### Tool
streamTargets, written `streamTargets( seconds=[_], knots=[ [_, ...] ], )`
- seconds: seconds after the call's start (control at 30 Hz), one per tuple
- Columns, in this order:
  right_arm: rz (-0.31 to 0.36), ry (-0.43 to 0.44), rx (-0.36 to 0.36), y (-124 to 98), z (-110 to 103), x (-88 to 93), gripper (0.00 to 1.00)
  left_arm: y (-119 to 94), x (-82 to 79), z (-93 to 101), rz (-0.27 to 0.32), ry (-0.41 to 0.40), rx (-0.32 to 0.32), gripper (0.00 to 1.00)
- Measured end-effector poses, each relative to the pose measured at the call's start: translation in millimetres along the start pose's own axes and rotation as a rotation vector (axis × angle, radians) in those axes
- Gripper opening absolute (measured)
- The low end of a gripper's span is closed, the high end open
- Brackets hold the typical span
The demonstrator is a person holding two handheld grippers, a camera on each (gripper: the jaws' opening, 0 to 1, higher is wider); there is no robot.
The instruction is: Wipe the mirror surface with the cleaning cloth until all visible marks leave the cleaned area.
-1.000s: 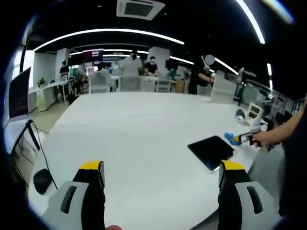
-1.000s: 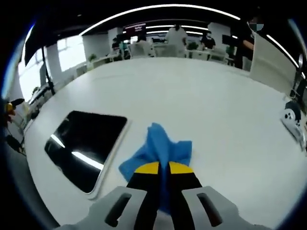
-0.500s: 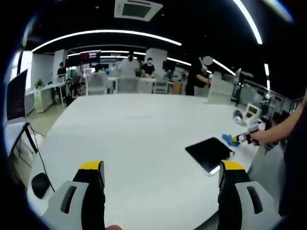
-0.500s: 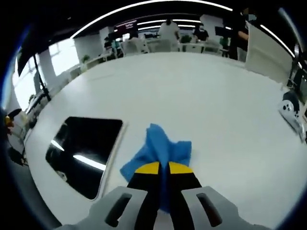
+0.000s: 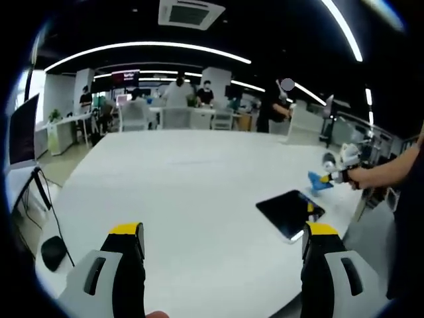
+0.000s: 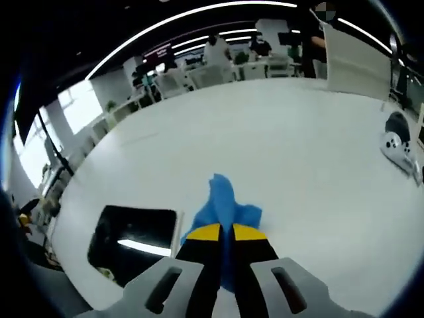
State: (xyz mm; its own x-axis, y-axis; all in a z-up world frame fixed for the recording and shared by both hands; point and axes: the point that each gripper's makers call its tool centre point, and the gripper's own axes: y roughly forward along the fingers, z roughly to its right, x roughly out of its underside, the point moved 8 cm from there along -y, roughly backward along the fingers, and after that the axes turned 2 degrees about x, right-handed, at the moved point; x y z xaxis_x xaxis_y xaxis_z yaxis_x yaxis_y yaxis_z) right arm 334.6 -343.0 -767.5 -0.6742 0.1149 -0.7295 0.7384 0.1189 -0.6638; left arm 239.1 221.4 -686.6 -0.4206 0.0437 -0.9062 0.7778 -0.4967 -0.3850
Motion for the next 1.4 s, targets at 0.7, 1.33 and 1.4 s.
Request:
streamTargets(
  seconds=[0.7, 1.33, 1.4],
  knots=[
    [-0.032, 0.03, -0.056, 14.1, -31.1, -3.3, 0.0, -0.5, 4.4, -5.1, 0.003, -0.008, -0.002, 0.99],
    [-0.081, 0.012, -0.126, 46.7, -72.4, 3.6, 0.0, 0.9, 0.6, 0.6, 0.013, 0.0, -0.01, 0.99],
    [-0.087, 0.007, -0.127, 45.7, -76.0, 4.3, 0.0, -0.9, -0.7, 1.4, 0.018, -0.003, -0.011, 0.99]
  ],
)
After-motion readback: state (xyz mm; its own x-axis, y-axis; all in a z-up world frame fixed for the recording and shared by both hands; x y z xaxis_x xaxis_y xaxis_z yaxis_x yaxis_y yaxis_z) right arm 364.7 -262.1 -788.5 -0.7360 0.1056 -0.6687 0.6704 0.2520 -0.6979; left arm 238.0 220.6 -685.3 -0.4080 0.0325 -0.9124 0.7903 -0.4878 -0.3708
